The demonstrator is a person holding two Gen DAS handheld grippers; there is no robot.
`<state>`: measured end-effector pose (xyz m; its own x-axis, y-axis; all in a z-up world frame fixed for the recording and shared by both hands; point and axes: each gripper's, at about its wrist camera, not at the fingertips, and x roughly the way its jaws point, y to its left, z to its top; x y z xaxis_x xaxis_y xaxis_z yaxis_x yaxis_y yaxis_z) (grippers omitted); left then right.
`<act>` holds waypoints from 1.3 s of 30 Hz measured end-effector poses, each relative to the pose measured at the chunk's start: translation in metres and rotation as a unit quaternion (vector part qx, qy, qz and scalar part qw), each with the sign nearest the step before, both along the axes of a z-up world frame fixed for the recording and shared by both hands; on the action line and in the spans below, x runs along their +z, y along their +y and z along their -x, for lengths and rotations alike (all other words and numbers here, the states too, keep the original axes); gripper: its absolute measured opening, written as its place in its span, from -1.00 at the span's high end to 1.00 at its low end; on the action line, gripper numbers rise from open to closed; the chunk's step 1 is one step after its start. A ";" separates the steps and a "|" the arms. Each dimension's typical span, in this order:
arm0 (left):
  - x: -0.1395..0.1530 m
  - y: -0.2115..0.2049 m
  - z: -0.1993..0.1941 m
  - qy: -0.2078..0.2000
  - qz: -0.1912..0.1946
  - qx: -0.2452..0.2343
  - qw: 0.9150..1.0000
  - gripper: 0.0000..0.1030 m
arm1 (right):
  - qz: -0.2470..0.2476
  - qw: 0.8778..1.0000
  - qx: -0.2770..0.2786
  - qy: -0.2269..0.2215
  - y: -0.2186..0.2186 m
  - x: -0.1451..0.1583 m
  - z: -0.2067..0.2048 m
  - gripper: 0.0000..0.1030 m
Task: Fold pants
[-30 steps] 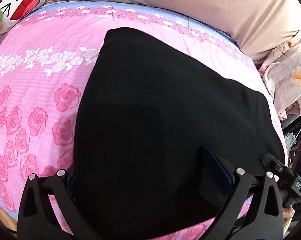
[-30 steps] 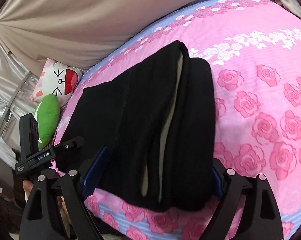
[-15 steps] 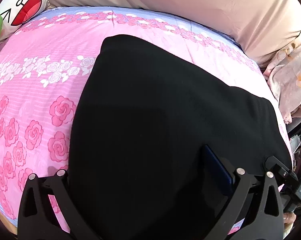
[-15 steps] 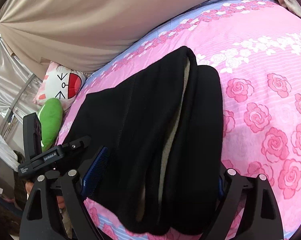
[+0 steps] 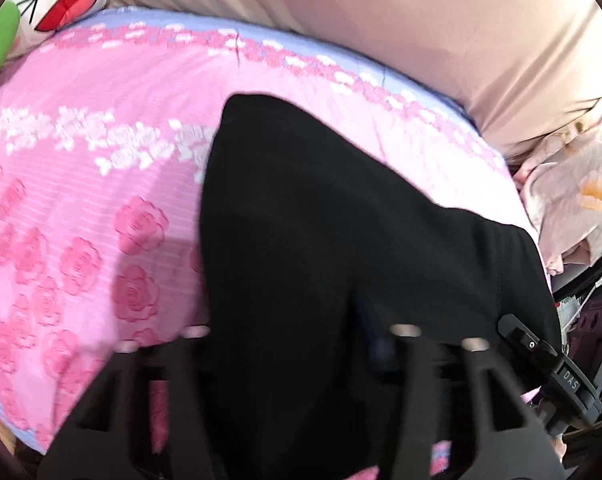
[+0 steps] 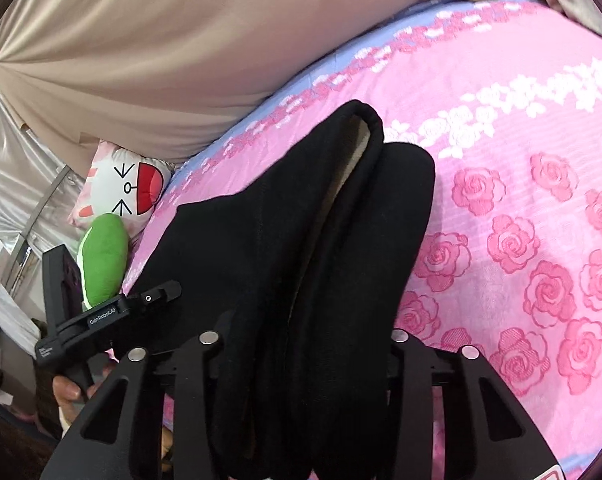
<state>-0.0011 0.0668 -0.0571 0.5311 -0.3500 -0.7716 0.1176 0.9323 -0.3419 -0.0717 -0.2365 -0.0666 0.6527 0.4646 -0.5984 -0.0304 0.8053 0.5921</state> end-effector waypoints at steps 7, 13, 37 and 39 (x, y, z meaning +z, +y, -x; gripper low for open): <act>0.047 0.003 0.033 -0.050 0.015 -0.035 0.998 0.53 | 0.012 0.999 0.021 -0.044 0.011 0.045 0.028 0.31; 0.101 0.009 0.070 -0.120 0.020 -0.055 0.991 0.56 | 0.023 0.995 0.030 -0.096 0.016 0.091 0.058 0.31; 0.317 -0.019 0.028 -0.434 -0.019 -0.032 0.900 0.54 | 0.080 0.918 0.029 -0.388 0.013 0.303 -0.014 0.30; 0.317 -0.021 0.005 -0.435 -0.022 -0.026 0.900 0.54 | 0.071 0.916 0.028 -0.393 0.010 0.304 -0.037 0.30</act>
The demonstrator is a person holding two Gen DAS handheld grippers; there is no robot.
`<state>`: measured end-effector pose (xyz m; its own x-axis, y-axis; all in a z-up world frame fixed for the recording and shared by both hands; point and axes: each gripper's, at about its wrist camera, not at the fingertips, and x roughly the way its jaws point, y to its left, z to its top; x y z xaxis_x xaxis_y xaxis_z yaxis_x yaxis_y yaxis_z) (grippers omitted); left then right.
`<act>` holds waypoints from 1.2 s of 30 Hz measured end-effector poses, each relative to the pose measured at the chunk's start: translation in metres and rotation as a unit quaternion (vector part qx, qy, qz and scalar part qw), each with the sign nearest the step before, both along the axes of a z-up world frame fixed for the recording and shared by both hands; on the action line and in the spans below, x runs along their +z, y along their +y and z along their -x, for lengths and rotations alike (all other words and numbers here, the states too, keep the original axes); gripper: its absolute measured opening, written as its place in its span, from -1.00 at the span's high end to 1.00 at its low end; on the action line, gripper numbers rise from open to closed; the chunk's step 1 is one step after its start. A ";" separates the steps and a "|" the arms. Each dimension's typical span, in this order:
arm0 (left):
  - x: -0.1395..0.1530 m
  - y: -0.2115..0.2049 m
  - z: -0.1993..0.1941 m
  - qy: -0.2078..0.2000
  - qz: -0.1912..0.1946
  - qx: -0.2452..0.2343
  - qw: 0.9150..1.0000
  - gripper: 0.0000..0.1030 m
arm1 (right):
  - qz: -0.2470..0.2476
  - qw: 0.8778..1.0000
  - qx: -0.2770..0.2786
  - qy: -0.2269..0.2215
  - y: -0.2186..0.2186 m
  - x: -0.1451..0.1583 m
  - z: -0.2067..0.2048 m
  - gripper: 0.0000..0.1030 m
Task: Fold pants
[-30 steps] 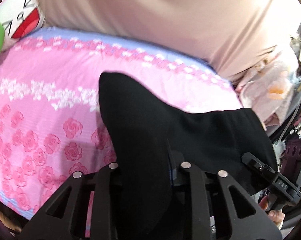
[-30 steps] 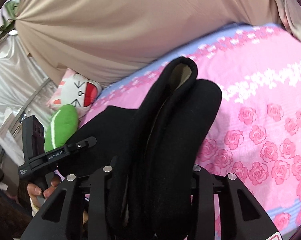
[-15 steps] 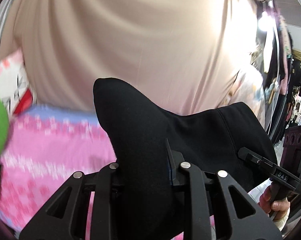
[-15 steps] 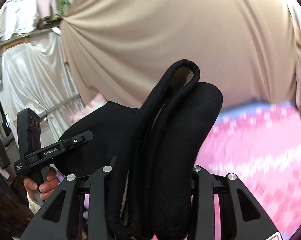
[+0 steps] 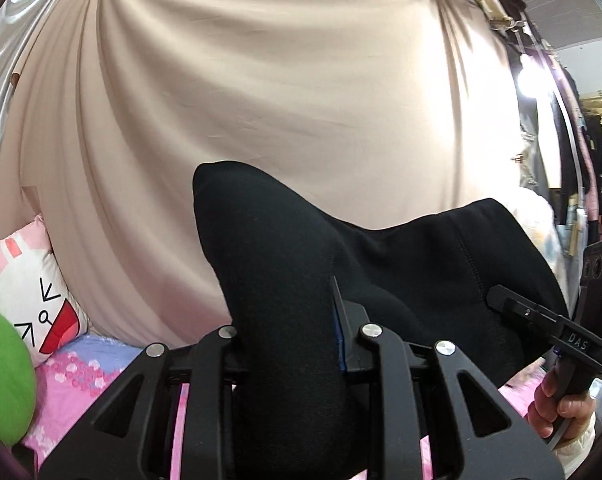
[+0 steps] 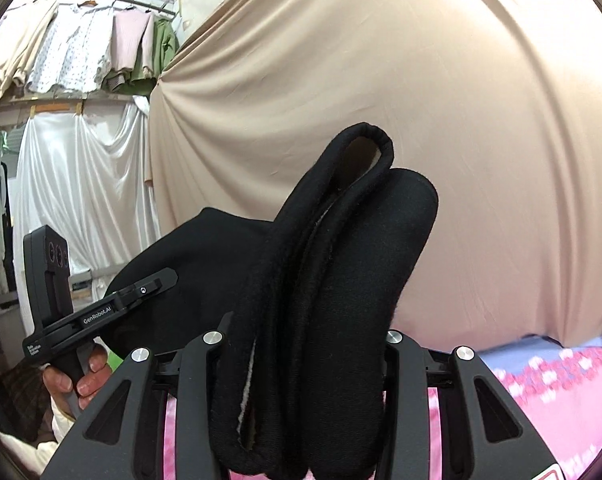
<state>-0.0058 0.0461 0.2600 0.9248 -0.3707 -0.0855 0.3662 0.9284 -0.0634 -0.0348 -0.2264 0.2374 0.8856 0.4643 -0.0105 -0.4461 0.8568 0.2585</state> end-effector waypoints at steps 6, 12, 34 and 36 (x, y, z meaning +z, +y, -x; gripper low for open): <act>-0.023 -0.009 -0.087 0.017 -0.008 0.011 1.000 0.54 | -0.020 1.000 -0.002 0.013 -0.008 -0.028 -0.082 0.29; -0.090 -0.020 -0.187 0.080 -0.022 0.020 0.996 0.53 | -0.047 0.996 -0.013 0.081 -0.023 -0.102 -0.178 0.29; -0.195 0.039 -0.279 0.265 0.027 0.118 0.957 -0.39 | -0.002 0.952 -0.085 0.293 -0.057 -0.244 -0.276 0.59; -0.191 0.011 -0.286 0.249 0.004 0.131 0.960 -0.67 | 0.022 0.956 -0.058 0.287 -0.028 -0.245 -0.296 0.71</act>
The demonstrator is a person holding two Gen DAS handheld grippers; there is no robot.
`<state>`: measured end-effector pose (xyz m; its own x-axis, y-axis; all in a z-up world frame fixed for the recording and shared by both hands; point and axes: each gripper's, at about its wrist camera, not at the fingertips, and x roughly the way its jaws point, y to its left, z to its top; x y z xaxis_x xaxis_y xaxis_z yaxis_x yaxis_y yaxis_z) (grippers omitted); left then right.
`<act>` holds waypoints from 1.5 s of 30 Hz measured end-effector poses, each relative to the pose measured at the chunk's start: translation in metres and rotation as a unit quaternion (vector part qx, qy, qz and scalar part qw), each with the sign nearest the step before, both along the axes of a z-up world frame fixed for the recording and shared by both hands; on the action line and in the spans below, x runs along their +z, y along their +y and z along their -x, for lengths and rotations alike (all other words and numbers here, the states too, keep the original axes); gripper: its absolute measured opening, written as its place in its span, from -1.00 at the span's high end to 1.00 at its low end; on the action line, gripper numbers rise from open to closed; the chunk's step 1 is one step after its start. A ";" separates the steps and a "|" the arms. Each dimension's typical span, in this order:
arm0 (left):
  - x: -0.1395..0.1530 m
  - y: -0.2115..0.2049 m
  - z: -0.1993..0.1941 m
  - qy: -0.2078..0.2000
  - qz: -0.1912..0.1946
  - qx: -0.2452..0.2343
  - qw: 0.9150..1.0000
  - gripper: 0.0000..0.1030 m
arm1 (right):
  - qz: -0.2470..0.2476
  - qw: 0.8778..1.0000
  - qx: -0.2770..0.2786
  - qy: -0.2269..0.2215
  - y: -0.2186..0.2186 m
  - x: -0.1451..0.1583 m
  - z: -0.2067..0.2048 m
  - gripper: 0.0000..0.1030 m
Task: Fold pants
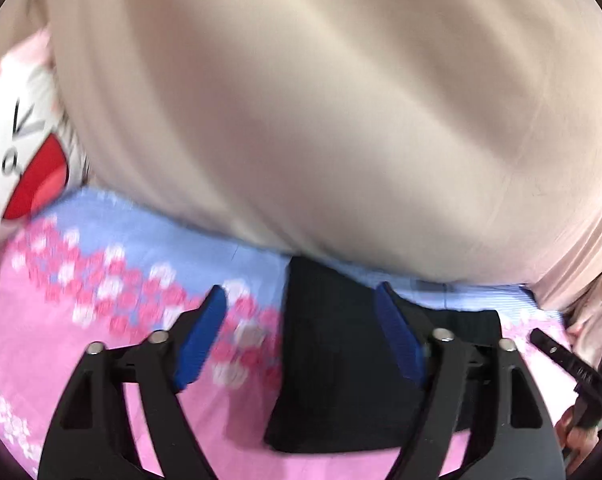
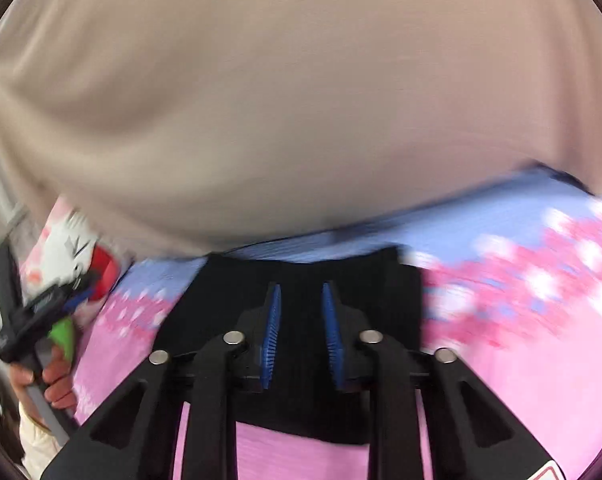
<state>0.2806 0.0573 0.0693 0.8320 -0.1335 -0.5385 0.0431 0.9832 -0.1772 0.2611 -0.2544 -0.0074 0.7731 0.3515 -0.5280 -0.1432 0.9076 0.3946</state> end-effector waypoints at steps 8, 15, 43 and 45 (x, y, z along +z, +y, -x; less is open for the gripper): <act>-0.116 -0.051 -0.082 0.109 -0.088 0.001 0.990 -0.73 | 0.007 0.994 -0.057 0.092 -0.016 -0.073 -0.087 1.00; -0.082 -0.038 -0.034 0.076 -0.107 0.002 0.991 -0.69 | 0.064 0.996 -0.003 0.060 0.009 -0.045 -0.029 0.91; -0.067 -0.040 0.118 0.056 -0.155 0.013 0.986 -0.74 | 0.136 0.985 -0.102 -0.011 0.031 -0.005 0.143 0.01; -0.068 -0.042 0.133 0.050 -0.156 0.013 0.986 -0.81 | 0.149 0.982 -0.118 -0.026 0.038 -0.013 0.166 -0.05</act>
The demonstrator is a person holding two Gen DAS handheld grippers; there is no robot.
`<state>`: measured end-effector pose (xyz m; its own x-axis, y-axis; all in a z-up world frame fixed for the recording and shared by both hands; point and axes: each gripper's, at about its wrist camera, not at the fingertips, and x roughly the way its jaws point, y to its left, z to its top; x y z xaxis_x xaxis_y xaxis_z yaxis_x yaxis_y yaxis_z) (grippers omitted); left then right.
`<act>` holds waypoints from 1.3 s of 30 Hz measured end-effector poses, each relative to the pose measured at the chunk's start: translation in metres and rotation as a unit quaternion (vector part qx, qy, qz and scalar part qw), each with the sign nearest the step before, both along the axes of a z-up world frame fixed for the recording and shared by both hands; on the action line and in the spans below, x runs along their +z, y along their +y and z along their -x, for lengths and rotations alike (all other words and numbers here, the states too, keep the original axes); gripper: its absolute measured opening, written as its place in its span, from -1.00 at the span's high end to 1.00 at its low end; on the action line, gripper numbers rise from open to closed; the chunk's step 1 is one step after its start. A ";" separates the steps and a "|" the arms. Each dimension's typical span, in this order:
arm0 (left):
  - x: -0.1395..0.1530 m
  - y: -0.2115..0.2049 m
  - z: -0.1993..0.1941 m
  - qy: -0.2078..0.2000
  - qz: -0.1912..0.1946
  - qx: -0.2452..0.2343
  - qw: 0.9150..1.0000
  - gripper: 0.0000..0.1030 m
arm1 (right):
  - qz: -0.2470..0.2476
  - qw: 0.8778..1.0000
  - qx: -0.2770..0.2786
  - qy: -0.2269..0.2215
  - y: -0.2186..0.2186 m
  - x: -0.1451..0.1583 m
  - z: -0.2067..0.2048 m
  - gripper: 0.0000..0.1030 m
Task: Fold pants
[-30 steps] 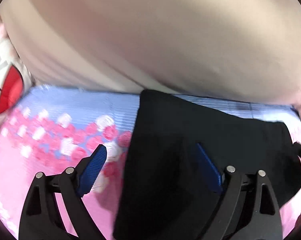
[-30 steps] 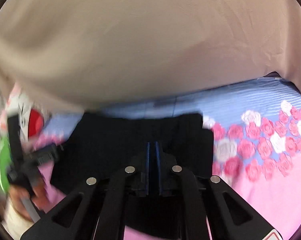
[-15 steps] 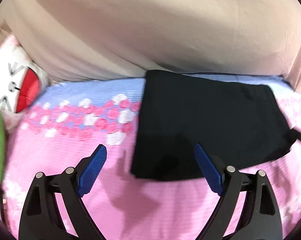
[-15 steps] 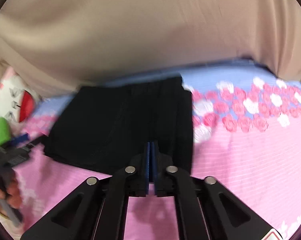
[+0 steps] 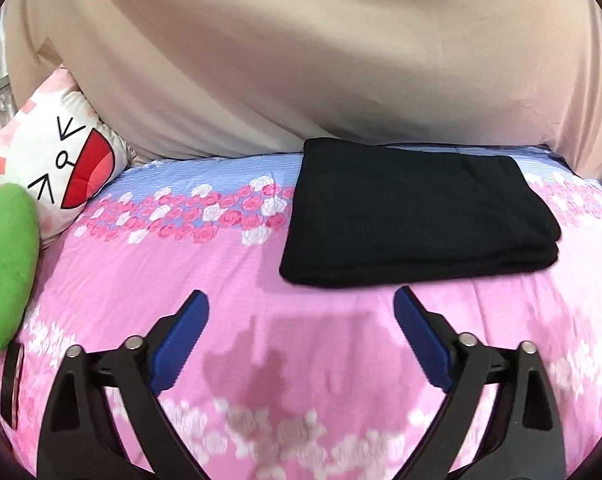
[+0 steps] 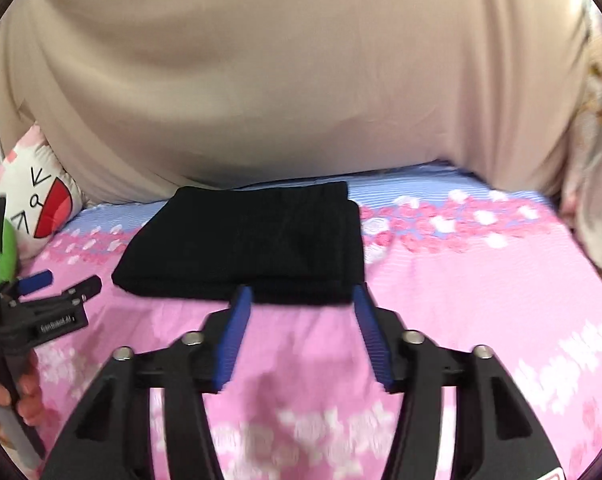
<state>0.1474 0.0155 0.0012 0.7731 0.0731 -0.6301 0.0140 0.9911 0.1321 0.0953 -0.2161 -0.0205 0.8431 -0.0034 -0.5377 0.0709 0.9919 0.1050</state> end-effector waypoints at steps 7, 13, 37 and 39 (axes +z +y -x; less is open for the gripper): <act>-0.026 0.005 0.062 -0.014 0.021 0.000 1.000 -0.85 | -0.015 1.000 -0.022 0.006 0.009 -0.036 0.057 -0.20; -0.045 0.006 0.066 0.006 0.033 -0.012 0.999 -0.85 | -0.004 0.999 -0.038 -0.004 0.008 -0.038 0.067 -0.47; -0.039 -0.002 0.078 -0.029 0.016 -0.014 0.999 -0.85 | 0.034 0.997 -0.057 0.032 0.015 -0.045 0.059 -0.58; -0.039 -0.002 0.078 -0.029 0.016 -0.014 0.999 -0.85 | 0.036 0.997 -0.058 0.033 0.015 -0.045 0.059 -0.58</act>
